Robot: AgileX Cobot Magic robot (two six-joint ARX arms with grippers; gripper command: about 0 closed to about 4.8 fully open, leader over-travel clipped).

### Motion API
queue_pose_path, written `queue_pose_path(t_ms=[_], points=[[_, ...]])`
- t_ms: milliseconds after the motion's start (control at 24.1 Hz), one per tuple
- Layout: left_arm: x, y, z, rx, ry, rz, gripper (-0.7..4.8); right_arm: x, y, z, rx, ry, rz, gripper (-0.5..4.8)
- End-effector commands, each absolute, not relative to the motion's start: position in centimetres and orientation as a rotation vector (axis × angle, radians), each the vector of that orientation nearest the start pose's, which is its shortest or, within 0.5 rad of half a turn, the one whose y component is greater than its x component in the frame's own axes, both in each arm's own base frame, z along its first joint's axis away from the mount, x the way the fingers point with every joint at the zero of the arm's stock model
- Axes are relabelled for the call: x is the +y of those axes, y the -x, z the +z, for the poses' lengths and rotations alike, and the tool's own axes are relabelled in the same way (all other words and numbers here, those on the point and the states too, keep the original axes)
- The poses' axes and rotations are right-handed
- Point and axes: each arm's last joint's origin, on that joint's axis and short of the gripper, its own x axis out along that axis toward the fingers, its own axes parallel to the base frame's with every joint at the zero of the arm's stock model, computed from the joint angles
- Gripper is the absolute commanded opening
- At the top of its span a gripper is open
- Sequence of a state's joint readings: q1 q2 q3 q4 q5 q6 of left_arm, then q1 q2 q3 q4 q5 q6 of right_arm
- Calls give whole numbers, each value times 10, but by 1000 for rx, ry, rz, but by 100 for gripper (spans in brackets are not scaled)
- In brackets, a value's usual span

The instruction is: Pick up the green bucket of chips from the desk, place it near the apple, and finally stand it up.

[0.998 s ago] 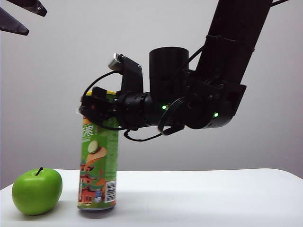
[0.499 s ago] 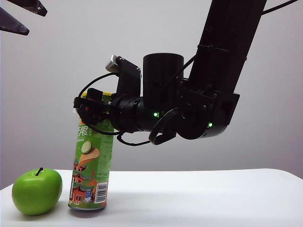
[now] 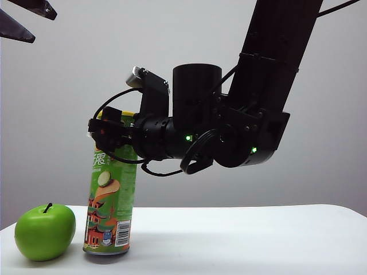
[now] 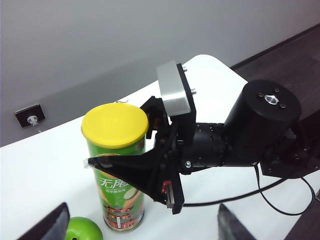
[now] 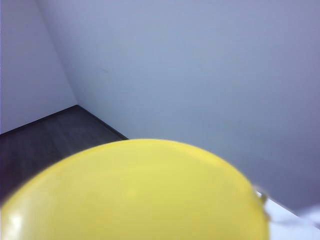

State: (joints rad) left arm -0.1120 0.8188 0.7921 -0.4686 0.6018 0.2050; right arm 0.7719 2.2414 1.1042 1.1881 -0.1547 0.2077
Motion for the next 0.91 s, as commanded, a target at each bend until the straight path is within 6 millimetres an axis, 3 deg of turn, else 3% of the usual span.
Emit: queue_pose_path(t_ms=[42,291,915], points=[[-35,-164,307,409,-68,-748,381,302,-311,103,186,-158,906,464],[-35,-164,307,408,-68,-747,381,294,-303,115,153,-89,910,472],[-36,-163,307,411,-49,-772,381,292,-298,117,239,-98,963,473]])
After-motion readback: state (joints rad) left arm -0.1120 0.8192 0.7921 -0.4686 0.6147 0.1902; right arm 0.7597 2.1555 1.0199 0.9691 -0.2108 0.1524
